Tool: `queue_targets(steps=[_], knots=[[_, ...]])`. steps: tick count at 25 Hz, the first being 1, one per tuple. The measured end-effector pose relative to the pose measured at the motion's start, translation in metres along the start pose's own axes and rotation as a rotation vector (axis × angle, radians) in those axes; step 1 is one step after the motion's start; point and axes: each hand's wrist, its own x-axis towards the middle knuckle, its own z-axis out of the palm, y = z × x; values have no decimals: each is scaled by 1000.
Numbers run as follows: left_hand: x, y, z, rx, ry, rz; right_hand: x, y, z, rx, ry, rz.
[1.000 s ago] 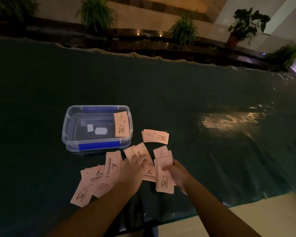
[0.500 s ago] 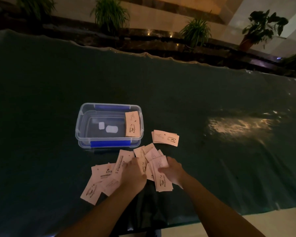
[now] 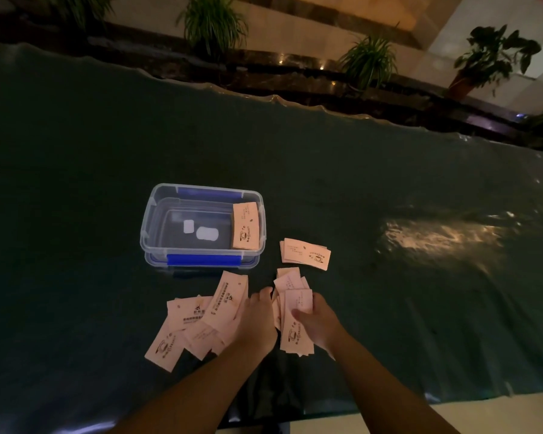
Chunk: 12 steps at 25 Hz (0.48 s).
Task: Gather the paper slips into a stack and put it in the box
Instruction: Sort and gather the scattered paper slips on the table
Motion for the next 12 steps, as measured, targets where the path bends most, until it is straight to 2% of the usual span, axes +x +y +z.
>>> queue_targets(steps=[2,4,6,10,12], knots=[[3,5,-3,126,-90,-54,-1,6,-2,101,-6,26],[2,13,-2,75,-171,-78,-2,11,-2,215,2,49],[-1,18,-1,-34,-163,-133,-3,12,-2,306,1,72],[-3,29,-2,-89,-111,-208,-3,7,-1,358,12,116],[-3,33,-7,-58,-152,-210,-3,5,0,414,24,145]])
